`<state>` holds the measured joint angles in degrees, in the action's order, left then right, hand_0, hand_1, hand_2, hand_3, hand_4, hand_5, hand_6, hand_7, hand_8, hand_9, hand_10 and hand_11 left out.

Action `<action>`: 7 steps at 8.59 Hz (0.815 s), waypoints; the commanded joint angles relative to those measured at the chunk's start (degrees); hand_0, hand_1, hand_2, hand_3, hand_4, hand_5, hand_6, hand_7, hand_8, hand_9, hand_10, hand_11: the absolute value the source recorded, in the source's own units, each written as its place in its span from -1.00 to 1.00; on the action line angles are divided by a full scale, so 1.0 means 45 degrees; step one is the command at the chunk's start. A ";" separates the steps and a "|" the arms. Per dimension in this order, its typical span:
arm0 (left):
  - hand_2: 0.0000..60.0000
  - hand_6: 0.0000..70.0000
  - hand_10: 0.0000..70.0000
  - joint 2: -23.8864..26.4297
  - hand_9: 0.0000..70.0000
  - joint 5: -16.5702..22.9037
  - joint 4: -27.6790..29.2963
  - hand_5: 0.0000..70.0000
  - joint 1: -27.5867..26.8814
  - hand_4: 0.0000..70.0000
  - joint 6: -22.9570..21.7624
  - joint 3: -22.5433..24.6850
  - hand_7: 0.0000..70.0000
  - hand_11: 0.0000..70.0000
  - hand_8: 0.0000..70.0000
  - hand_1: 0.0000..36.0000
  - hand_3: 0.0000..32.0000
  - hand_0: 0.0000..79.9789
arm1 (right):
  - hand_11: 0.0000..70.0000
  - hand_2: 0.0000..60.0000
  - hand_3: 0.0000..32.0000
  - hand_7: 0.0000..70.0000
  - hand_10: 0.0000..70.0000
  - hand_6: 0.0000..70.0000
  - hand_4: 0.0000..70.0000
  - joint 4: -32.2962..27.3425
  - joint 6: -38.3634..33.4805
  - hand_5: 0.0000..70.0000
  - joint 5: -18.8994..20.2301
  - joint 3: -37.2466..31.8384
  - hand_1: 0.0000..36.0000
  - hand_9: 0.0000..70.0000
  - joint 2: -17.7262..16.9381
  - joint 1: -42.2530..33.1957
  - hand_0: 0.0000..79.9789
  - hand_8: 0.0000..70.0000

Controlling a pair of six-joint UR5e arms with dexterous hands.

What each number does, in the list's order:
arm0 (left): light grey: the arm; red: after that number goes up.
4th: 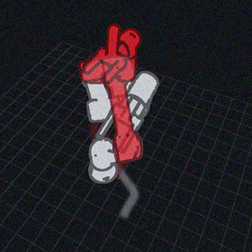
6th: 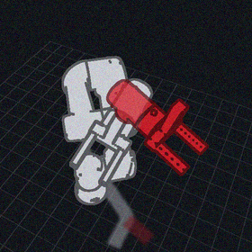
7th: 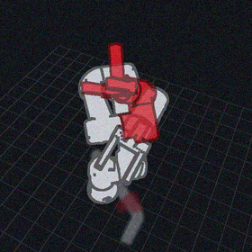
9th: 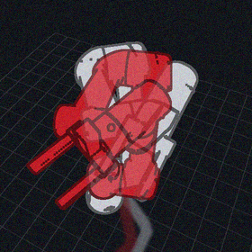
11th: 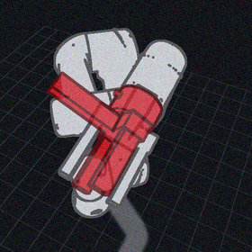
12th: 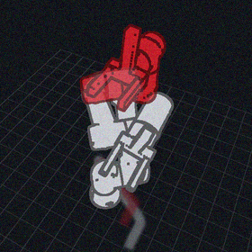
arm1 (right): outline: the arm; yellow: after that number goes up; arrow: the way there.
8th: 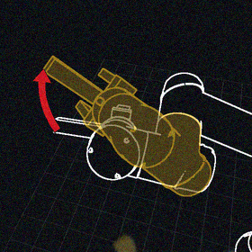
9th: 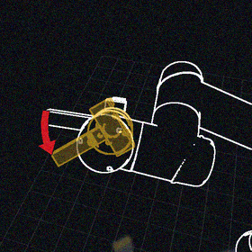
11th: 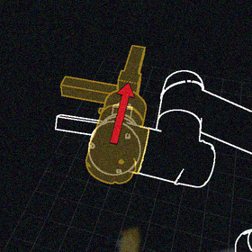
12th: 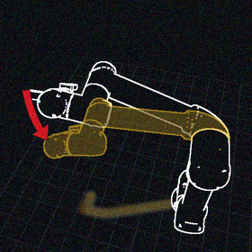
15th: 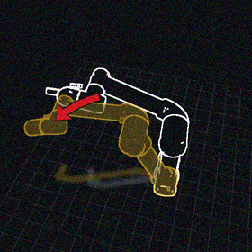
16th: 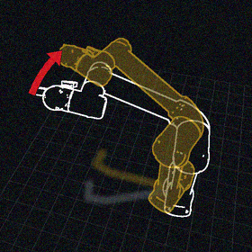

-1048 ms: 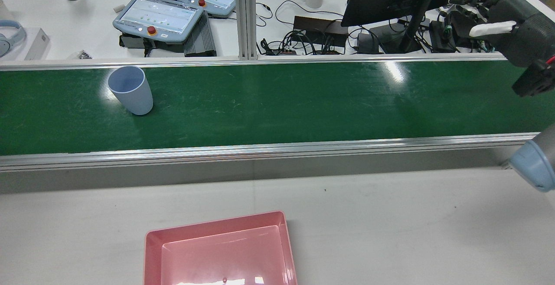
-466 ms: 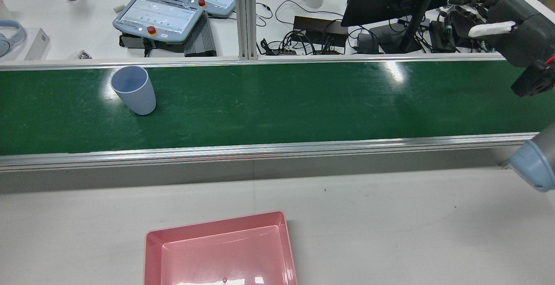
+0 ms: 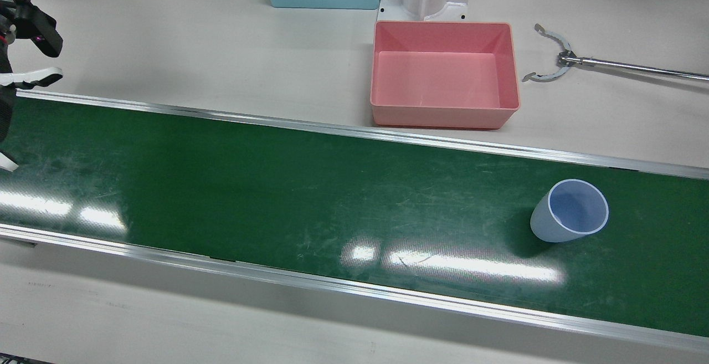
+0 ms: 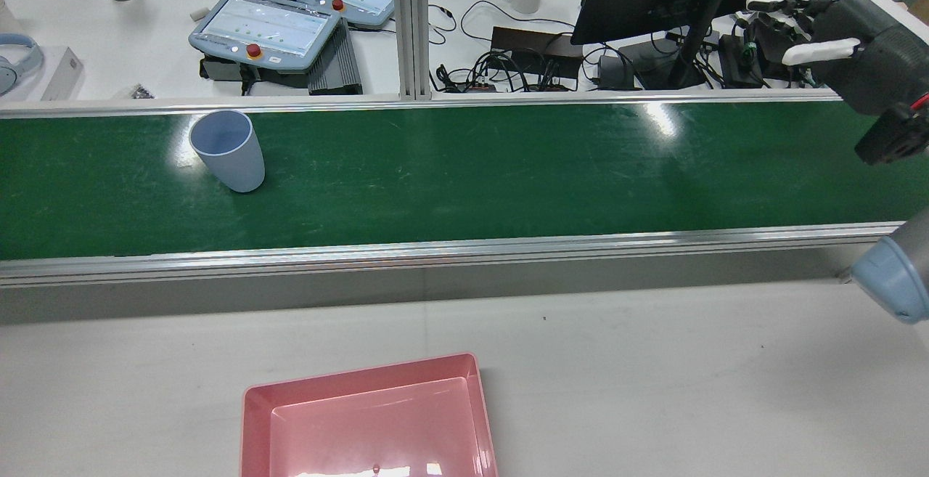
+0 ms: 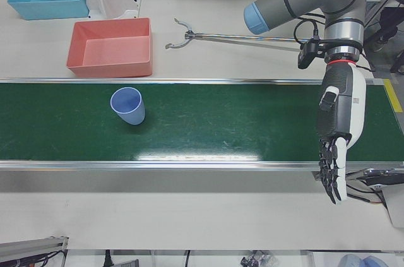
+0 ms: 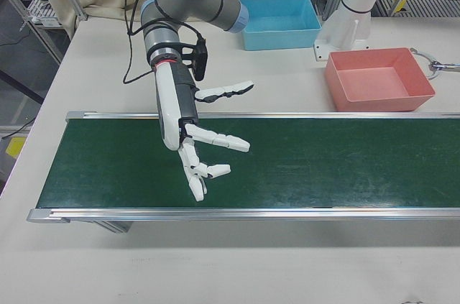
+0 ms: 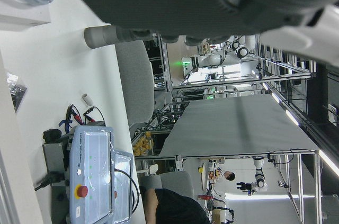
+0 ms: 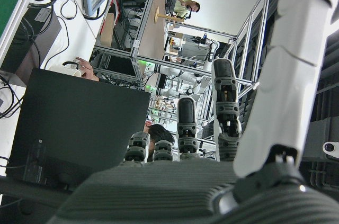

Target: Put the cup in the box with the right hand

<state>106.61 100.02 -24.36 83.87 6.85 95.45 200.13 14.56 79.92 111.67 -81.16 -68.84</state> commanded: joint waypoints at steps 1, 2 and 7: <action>-1.00 -1.00 -1.00 0.0000 -1.00 0.0000 0.0004 -1.00 0.0014 -1.00 0.0000 0.0000 -1.00 -1.00 -1.00 -1.00 -1.00 -1.00 | -0.67 -1.00 -1.00 0.29 -0.81 -0.72 0.01 0.0000 -0.0013 -0.85 0.0032 -0.0012 -0.29 -0.73 0.0028 0.0004 0.41 -0.97; -1.00 -1.00 -1.00 0.0000 -1.00 0.0000 0.0004 -1.00 -0.0006 -1.00 0.0000 0.0000 -1.00 -1.00 -1.00 -1.00 -1.00 -1.00 | -0.67 -1.00 -1.00 0.30 -0.81 -0.72 0.01 0.0000 -0.0013 -0.85 0.0032 -0.0012 -0.29 -0.73 0.0028 0.0004 0.41 -0.97; -1.00 -1.00 -1.00 0.0000 -1.00 0.0000 0.0004 -1.00 0.0013 -1.00 -0.0019 0.0000 -1.00 -1.00 -1.00 -1.00 -1.00 -1.00 | -0.68 -1.00 -1.00 0.31 -0.81 -0.72 0.02 0.0000 -0.0013 -0.85 0.0052 0.0007 -0.28 -0.73 0.0009 0.0004 0.41 -0.97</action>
<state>106.61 100.02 -24.35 83.91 6.85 95.45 200.13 14.59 80.14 111.62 -80.98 -68.82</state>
